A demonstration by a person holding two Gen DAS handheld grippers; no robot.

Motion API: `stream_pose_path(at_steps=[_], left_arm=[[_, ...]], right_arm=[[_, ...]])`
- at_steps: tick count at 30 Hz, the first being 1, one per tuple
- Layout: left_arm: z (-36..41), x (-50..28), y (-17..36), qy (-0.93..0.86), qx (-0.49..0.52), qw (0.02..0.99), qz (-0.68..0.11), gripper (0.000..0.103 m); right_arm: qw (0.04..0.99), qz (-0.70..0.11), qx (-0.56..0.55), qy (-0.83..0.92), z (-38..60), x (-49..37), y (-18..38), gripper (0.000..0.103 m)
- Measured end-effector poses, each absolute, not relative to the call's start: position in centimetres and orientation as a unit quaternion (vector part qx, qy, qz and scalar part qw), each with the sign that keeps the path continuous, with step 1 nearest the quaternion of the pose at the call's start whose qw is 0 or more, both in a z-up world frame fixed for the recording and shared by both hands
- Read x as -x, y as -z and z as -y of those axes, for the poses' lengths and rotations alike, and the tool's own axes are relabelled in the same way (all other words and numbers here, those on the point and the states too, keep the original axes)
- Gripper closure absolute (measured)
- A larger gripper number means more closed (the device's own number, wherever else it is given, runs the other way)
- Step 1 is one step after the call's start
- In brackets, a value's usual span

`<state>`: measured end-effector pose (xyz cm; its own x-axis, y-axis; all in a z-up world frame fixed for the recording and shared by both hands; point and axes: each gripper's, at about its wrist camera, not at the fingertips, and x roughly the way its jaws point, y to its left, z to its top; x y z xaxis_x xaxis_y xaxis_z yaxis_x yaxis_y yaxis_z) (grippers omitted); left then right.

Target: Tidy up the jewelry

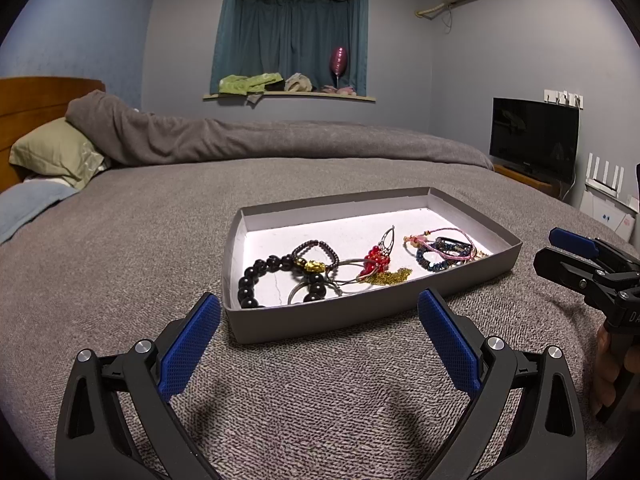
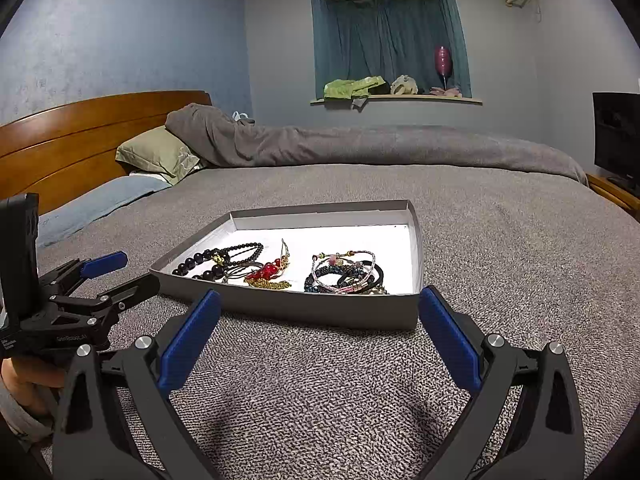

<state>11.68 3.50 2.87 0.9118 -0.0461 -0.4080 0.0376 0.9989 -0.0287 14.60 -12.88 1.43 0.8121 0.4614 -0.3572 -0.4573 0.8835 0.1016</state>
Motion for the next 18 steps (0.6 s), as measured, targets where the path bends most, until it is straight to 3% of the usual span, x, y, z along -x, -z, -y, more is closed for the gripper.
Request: stream_pose_path(at_steps=[18], left_arm=[[-3.38, -11.80, -2.67, 0.019, 0.008, 0.977, -0.211, 0.005]], right_arm=[[0.952, -0.189, -0.005, -0.241, 12.89, -14.61, -1.46, 0.005]])
